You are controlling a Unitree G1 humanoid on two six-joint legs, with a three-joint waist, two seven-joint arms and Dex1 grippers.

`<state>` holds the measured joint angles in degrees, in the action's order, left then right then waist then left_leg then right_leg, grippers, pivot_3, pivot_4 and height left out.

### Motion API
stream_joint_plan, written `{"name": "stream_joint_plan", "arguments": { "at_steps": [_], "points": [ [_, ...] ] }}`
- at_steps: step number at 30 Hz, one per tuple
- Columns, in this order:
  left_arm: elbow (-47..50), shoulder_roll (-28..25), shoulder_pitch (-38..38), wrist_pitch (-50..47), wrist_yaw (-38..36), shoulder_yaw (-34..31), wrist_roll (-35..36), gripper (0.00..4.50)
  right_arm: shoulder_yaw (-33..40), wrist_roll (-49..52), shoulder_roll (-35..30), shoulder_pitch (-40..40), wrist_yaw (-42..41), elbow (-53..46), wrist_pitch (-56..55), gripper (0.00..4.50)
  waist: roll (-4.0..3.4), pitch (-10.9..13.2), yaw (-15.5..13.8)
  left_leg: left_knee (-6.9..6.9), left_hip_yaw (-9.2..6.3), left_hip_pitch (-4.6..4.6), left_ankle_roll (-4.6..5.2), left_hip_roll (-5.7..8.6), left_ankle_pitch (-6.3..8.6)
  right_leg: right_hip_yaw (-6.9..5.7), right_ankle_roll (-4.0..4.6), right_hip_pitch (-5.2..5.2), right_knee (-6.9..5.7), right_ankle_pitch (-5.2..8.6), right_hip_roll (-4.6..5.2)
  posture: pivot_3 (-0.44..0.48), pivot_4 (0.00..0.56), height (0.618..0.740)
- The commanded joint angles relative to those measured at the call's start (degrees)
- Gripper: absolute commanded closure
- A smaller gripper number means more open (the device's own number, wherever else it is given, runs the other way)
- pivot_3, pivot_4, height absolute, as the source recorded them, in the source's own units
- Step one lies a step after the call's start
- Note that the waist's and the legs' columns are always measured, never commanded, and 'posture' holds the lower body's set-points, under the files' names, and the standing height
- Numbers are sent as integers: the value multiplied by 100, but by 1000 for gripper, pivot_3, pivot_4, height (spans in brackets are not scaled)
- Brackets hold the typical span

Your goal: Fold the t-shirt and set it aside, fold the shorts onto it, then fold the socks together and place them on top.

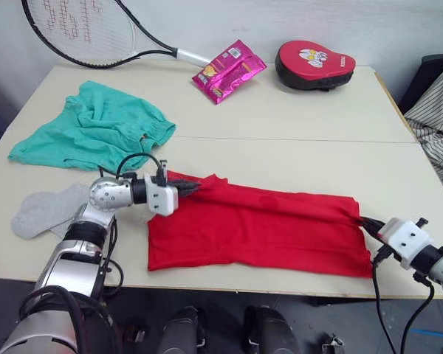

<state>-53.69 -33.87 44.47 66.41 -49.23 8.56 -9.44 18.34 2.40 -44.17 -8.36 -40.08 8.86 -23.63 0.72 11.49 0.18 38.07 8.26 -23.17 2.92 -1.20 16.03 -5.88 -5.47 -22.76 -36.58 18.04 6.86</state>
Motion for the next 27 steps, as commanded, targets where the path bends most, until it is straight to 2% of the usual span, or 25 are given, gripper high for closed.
{"name": "stream_joint_plan", "arguments": {
  "at_steps": [1,5,10,12,14,18,21,25,27],
  "points": [
    [310,-173,-203,199,138,73,65,4465,92,-131,-20,-123,216,57,-283,4500,-1,0,-1,0,0,0,0,0,0,0,0,0,0,0,0,0,150,740],
    [532,-268,-430,123,139,137,238,4465,110,-223,-28,-155,390,170,-362,4500,-3,-2,3,0,0,1,1,0,0,1,0,0,-1,0,1,0,150,740],
    [960,-293,-723,-531,-54,35,912,4465,170,-335,-92,-169,586,299,-546,4500,-4,-2,9,-1,0,3,1,0,1,1,0,2,-2,0,2,0,150,740],
    [1170,-403,-846,-519,-99,61,955,4465,185,-360,-126,-161,637,363,-593,4500,-4,-2,10,-1,0,3,1,0,0,1,0,3,-2,0,2,0,150,740],
    [1198,-526,-928,-228,-9,93,715,4465,187,-449,-163,-168,720,428,-699,4500,-4,-2,12,0,-1,4,1,-1,0,2,0,3,-3,0,1,0,150,740],
    [875,-776,-972,777,644,57,-565,4465,63,-520,-199,-147,727,507,-794,4500,-5,-3,6,-1,0,5,1,0,1,1,0,4,1,0,1,0,150,740],
    [653,-833,-931,883,1103,76,-1035,4465,-12,-536,-188,-158,705,600,-899,4500,-12,-12,5,-3,0,7,3,0,3,1,0,7,3,0,4,0,150,740],
    [477,-841,-838,685,1322,216,-974,4465,-65,-386,-206,-230,568,602,-889,4500,-31,-28,4,-6,0,11,5,0,8,1,0,9,3,0,5,0,150,740],
    [600,-818,-879,421,1037,304,-393,4500,-4,16,-194,-346,314,407,-649,4072,-35,-32,2,-6,0,14,5,0,8,0,0,11,2,0,5,0,150,740]
  ]
}}
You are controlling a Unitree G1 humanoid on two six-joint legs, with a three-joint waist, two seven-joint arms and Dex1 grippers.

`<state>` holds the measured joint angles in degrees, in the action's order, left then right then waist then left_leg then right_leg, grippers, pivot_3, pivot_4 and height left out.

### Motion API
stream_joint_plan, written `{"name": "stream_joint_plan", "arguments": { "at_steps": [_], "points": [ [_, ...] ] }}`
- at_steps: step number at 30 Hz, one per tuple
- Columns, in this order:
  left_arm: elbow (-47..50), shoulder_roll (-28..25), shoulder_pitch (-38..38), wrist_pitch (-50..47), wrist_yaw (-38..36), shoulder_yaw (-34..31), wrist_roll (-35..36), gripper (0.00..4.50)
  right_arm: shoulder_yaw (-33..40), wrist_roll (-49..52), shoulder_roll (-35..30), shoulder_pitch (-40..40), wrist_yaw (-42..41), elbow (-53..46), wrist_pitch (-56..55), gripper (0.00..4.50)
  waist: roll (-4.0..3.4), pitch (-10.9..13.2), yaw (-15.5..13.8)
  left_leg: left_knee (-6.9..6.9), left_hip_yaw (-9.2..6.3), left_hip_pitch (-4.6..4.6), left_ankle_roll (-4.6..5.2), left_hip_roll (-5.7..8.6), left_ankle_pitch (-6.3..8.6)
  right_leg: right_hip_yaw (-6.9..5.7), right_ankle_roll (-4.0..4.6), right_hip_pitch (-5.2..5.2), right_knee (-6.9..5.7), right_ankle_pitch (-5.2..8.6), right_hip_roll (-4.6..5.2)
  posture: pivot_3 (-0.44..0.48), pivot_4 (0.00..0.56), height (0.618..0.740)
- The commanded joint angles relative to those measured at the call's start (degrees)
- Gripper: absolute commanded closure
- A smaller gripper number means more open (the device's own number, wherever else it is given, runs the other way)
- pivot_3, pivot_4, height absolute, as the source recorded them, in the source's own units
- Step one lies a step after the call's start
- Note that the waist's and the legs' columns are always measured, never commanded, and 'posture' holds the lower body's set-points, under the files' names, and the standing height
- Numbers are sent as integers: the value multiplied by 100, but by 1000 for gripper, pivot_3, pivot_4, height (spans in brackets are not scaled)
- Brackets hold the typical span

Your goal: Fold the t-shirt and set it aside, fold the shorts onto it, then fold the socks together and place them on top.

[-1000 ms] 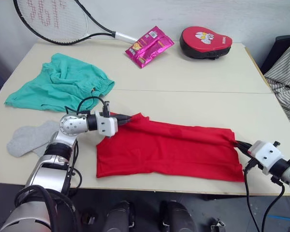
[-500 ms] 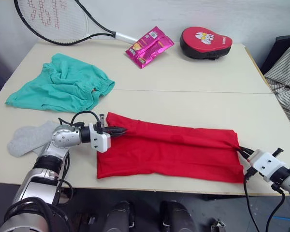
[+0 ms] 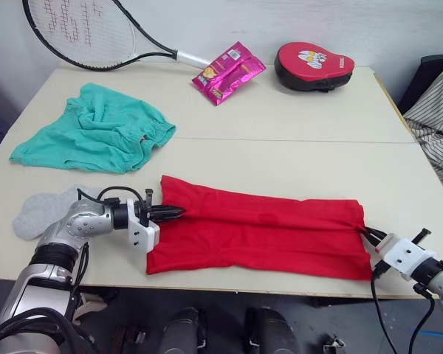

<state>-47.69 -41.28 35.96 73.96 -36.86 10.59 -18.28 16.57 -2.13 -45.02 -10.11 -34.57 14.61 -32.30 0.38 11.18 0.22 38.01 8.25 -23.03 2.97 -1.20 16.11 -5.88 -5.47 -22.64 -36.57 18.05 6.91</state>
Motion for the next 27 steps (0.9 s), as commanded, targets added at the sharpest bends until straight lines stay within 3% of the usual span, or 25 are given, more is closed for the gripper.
{"name": "stream_joint_plan", "arguments": {
  "at_steps": [1,4,8,11,12,13,14,17,22,27],
  "points": [
    [151,-79,-109,-613,-542,178,963,4277,197,775,-117,-261,-459,-306,406,3849,-2,-1,-3,0,0,5,0,0,0,0,0,4,-1,0,0,0,150,740],
    [718,-223,-339,-1357,-1296,213,2012,3522,354,1146,-305,-525,-825,-652,650,2849,-2,-2,11,0,-2,6,2,-1,2,7,0,6,-1,0,0,0,150,740],
    [1570,-566,-590,-2249,-1996,33,2879,2254,737,1758,-580,-899,-1331,-977,1238,1424,-2,-1,10,0,-8,5,0,-4,3,28,2,8,4,1,1,0,150,740],
    [2347,-826,-895,-3585,-2622,-99,3630,1336,1071,2140,-713,-888,-1531,-1046,1683,381,-2,-2,10,0,-10,8,-1,-4,5,40,3,14,6,2,2,0,150,740],
    [2638,-975,-1056,-4417,-2842,-175,4023,1021,1179,2343,-783,-791,-1586,-1108,1980,27,-2,-2,14,0,-10,8,0,-3,6,41,3,14,6,2,2,0,150,740],
    [2851,-1085,-1179,-5145,-2987,-280,4363,689,1260,2521,-839,-687,-1633,-1190,2252,12,-3,-2,37,0,-10,9,0,-3,6,42,3,15,6,2,2,0,150,740],
    [3009,-1143,-1259,-5812,-3023,-439,4692,380,1312,2666,-888,-585,-1691,-1291,2470,97,-3,-2,56,0,-9,9,-1,-4,8,45,4,13,4,2,1,0,150,740],
    [3079,-1091,-1119,-7292,-2776,-791,5119,367,1200,2951,-982,-268,-1809,-1732,3078,778,-2,-2,74,0,-17,9,-3,-9,7,42,10,14,2,6,-3,0,150,740],
    [2827,-453,-338,-8026,-2091,-694,4431,1916,236,2587,-882,572,-1866,-2191,3458,2638,1,-3,-25,9,-22,6,-5,-4,6,36,9,17,0,5,-7,0,150,740],
    [2683,80,194,-8235,-1911,-245,3570,3491,-804,1827,-480,1595,-1681,-1904,3349,4382,4,-4,-22,18,-14,-9,-2,3,5,25,6,7,-3,4,-16,0,150,740]
  ]
}}
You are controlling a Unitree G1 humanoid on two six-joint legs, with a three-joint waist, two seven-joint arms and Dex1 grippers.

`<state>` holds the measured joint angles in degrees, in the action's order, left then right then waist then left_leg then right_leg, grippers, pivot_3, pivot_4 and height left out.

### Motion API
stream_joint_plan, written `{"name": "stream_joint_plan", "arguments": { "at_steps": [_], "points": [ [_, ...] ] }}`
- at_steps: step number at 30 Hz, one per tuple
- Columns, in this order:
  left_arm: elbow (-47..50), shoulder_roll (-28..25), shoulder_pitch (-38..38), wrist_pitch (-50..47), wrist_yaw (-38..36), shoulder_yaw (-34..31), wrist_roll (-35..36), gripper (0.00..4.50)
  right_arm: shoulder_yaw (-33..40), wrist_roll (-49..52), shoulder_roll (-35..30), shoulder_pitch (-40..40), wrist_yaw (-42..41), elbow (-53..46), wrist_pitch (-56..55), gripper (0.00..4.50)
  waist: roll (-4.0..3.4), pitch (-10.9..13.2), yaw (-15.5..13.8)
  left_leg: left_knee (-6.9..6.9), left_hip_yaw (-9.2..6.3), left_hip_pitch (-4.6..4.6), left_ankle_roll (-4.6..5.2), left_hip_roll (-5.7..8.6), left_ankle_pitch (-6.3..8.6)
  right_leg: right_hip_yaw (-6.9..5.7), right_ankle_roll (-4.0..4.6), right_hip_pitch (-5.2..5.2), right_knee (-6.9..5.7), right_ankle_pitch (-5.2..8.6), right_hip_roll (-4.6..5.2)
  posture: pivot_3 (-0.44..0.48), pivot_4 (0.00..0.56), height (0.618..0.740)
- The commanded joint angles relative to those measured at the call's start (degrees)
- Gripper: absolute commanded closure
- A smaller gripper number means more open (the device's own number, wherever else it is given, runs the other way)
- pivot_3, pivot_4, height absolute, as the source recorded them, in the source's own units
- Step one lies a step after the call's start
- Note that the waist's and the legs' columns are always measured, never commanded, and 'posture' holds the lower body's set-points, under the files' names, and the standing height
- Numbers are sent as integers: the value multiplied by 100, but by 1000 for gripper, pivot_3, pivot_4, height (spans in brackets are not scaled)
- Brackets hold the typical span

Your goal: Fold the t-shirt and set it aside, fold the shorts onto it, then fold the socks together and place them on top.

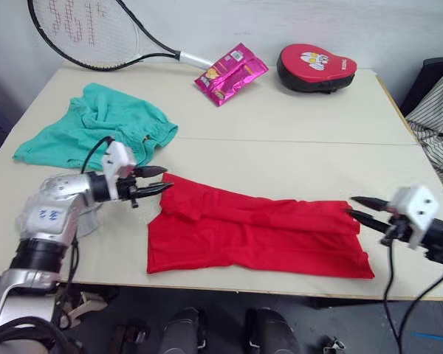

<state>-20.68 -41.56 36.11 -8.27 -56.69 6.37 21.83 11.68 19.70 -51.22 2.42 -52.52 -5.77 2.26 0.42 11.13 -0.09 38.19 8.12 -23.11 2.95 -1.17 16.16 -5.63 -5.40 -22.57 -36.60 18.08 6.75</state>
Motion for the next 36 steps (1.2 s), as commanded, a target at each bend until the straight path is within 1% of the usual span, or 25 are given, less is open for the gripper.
{"name": "stream_joint_plan", "arguments": {
  "at_steps": [1,3,4,8,11,14,16,19,23,27,29,31,34,36],
  "points": [
    [-74,170,234,45,61,303,-651,3780,-523,-568,214,528,132,264,-191,4500,1,0,15,1,4,0,0,-2,0,-8,0,-1,-4,0,-2,0,150,740],
    [-151,226,311,-37,67,504,-1010,4415,-825,-899,318,793,138,510,-336,4500,1,0,20,0,12,0,-1,-4,-1,-21,0,-5,-17,0,-8,0,150,740],
    [-170,259,339,-27,51,558,-1125,4466,-937,-1010,353,893,117,622,-386,4500,1,0,25,0,13,0,-2,-6,-1,-21,0,-6,-23,0,-8,0,150,740],
    [-197,467,431,-495,28,654,-1315,4466,-1193,-1304,505,1205,124,1056,-453,4500,1,0,30,1,17,-1,-3,-12,-2,-20,0,-9,-25,0,-13,0,150,740],
    [-91,532,429,-414,-270,786,-1458,4466,-1371,-1523,527,1311,119,1269,-344,4500,1,0,21,4,17,-1,-3,-12,-2,-19,0,-9,-26,0,-10,0,150,740],
    [38,486,343,-56,-868,695,-1257,4466,-1361,-1402,538,1214,-4,1138,-193,4500,1,0,23,5,17,-1,-3,-13,-2,-19,0,-8,-25,0,-8,0,150,740],
    [92,206,189,431,-1423,697,-1274,4466,-1367,-1330,417,1009,-209,1013,-70,4500,1,0,31,5,17,-1,-3,-15,-2,-18,0,-8,-25,0,-9,0,150,740],
    [-60,1,89,1014,-1869,651,-1330,4466,-1335,-1309,313,838,-325,931,29,4500,2,-1,34,4,17,1,-8,-23,0,-18,3,-7,-22,2,-11,0,150,740],
    [-528,-147,131,1642,-2160,595,-1429,4466,-1225,-1221,210,692,-440,857,88,4500,7,-4,20,9,15,6,-8,-23,0,-17,3,-2,-2,2,-8,0,150,740],
    [-1212,-266,351,2377,-2401,510,-1521,4466,-1082,-1201,64,562,-461,810,150,4500,11,-6,15,9,9,3,-6,-20,1,-14,4,-2,2,2,-1,0,150,740],
    [-1201,-208,388,2589,-2422,272,-1281,4466,-960,-1154,76,501,-422,802,-15,4500,12,-7,18,8,8,3,-6,-20,2,-14,4,-2,4,2,1,0,150,740],
    [-933,-226,263,2646,-2444,-7,-1000,4466,-777,-985,141,414,-415,745,-173,4500,12,-7,19,7,3,0,-6,-20,2,-10,4,-1,5,1,3,0,150,740],
    [-413,-356,-73,2608,-2357,-345,-745,3883,-571,-712,188,242,-513,569,-283,4500,12,-7,34,6,0,-3,-6,-20,2,3,4,-2,6,1,3,0,150,740],
    [139,-472,-444,2547,-2287,-586,-566,3306,-412,-569,260,124,-479,471,-389,4500,12,-7,53,0,0,-3,-6,-21,2,6,4,-2,4,1,2,0,150,740]
  ]
}}
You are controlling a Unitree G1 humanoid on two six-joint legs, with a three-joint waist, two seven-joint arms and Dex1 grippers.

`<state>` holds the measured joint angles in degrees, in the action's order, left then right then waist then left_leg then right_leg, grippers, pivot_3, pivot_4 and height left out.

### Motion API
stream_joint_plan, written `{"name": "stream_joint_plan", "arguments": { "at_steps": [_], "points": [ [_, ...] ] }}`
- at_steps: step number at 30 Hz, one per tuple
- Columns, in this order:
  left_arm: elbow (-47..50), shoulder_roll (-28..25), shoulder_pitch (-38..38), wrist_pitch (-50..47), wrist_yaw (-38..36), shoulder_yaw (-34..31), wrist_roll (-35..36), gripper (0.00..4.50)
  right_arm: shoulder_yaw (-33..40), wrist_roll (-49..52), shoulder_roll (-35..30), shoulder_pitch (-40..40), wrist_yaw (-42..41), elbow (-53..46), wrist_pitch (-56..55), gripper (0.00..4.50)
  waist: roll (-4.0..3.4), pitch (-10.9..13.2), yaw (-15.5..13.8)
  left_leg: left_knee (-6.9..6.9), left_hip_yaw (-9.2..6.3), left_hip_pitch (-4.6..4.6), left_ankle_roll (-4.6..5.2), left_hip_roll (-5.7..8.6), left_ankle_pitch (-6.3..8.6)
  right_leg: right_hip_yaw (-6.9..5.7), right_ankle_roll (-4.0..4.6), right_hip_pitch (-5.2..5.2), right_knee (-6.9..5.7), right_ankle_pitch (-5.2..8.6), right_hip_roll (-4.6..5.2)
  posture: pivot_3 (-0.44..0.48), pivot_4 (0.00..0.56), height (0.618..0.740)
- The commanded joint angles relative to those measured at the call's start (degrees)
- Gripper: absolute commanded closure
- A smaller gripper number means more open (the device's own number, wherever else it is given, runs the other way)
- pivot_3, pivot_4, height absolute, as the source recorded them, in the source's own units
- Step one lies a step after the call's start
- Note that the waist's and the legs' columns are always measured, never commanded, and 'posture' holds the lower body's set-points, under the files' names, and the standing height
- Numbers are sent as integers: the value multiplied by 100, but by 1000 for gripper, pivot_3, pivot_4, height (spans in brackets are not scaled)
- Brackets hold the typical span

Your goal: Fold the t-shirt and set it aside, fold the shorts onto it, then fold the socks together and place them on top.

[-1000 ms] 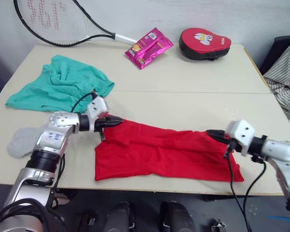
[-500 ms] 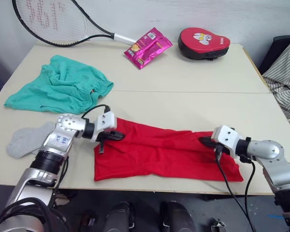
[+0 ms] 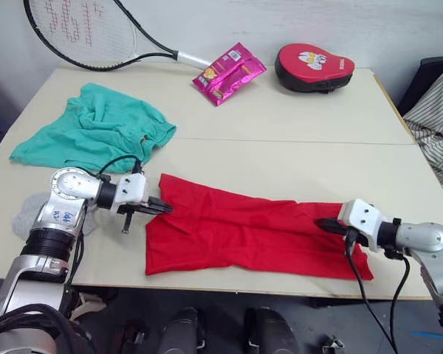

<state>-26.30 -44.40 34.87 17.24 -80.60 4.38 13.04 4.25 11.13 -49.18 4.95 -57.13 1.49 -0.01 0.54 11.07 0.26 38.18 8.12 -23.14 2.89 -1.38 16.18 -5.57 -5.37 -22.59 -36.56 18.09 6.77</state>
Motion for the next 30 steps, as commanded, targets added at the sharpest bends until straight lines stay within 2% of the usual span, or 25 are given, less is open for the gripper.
{"name": "stream_joint_plan", "arguments": {
  "at_steps": [1,5,8,13,19,22,29,30],
  "points": [
    [963,-210,-516,38,170,-498,380,3036,386,324,81,-187,-7,-306,-199,4500,0,0,32,-2,1,0,0,-2,0,2,0,-1,-6,0,-3,0,150,740],
    [1455,-278,-1152,674,330,-585,124,1765,456,369,117,-409,-7,-498,-225,4500,-1,0,40,0,4,5,-1,-2,0,8,0,0,2,0,-4,0,150,740],
    [1188,-101,-1189,1404,952,-469,-564,1765,420,379,186,-502,30,-656,-161,4500,-1,0,6,-2,5,9,-4,-2,3,11,1,2,4,0,-4,0,150,740],
    [780,135,-1031,1829,1486,-159,-1149,1765,368,358,237,-464,52,-809,-21,4500,-1,0,-19,-2,4,7,4,4,17,10,2,0,4,-1,4,0,150,740],
    [330,229,-857,2301,1642,130,-1289,1765,409,378,217,-509,48,-929,85,4500,-1,0,-5,-3,6,6,2,1,18,8,2,-3,4,-1,0,0,150,740],
    [282,247,-891,2409,1563,178,-1076,2362,460,382,218,-568,77,-982,133,4500,-1,0,-2,-3,8,6,1,-3,19,8,2,-3,4,-1,-4,0,150,740],
    [90,206,-982,2730,1513,250,-927,4466,508,400,233,-697,138,-1076,186,4500,-1,0,-3,-3,8,6,1,-2,19,9,2,-3,5,-1,-3,0,150,740],
    [12,195,-981,2791,1499,251,-913,4466,506,402,236,-702,150,-1084,194,4500,-1,0,-3,-3,9,6,1,-3,19,9,2,-3,5,-1,-3,0,150,740]
  ]
}}
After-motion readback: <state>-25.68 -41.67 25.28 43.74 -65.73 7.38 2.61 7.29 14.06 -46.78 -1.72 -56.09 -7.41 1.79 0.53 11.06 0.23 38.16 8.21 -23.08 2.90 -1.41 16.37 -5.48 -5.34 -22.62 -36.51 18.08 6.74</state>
